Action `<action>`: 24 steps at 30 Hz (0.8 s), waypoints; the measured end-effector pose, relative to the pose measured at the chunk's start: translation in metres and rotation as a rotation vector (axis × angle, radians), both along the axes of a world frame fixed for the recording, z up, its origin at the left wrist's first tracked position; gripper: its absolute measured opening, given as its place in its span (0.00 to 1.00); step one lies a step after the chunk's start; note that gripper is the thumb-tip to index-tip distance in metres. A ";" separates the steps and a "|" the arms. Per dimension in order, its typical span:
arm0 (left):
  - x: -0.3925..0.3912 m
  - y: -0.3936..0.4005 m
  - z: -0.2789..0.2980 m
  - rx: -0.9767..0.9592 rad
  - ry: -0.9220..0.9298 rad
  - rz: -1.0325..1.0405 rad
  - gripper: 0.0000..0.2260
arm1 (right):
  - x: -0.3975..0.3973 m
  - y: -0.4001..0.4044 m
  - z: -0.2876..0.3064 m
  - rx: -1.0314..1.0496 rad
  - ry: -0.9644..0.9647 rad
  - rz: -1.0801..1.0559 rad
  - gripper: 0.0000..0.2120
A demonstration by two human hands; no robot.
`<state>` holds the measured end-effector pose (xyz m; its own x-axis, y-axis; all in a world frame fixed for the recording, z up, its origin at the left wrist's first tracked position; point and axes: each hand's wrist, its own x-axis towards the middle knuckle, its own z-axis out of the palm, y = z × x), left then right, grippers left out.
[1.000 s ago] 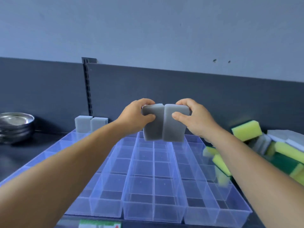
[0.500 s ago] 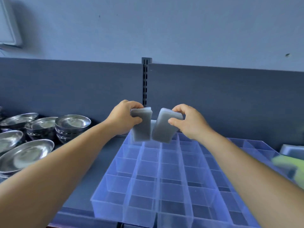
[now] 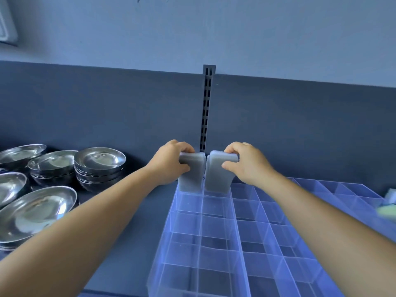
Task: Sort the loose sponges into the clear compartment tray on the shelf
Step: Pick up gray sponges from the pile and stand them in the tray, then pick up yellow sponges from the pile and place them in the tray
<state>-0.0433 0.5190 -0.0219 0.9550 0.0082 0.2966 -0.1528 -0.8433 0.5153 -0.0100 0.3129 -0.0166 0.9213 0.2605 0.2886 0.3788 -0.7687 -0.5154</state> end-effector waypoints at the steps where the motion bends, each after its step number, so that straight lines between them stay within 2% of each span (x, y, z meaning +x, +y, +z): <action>1: 0.002 0.000 -0.002 0.022 0.001 -0.010 0.17 | 0.001 0.002 -0.002 -0.021 0.000 -0.002 0.07; 11: 0.008 -0.005 -0.015 0.346 0.046 -0.030 0.19 | 0.001 0.012 -0.016 -0.288 0.006 -0.006 0.11; 19: 0.001 -0.017 -0.006 0.565 0.038 -0.031 0.24 | -0.012 0.001 -0.015 -0.350 0.022 -0.001 0.23; 22: -0.006 -0.031 0.002 0.598 -0.021 -0.068 0.28 | -0.020 -0.011 -0.009 -0.352 -0.008 -0.018 0.25; 24: -0.009 -0.045 0.008 0.596 -0.044 -0.097 0.26 | -0.026 -0.023 -0.003 -0.378 -0.029 -0.018 0.27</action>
<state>-0.0519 0.4738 -0.0136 0.9299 -0.2578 0.2622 -0.2536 -0.9660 -0.0503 -0.0355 0.2901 -0.0197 0.9195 0.3374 0.2015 0.3737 -0.9094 -0.1828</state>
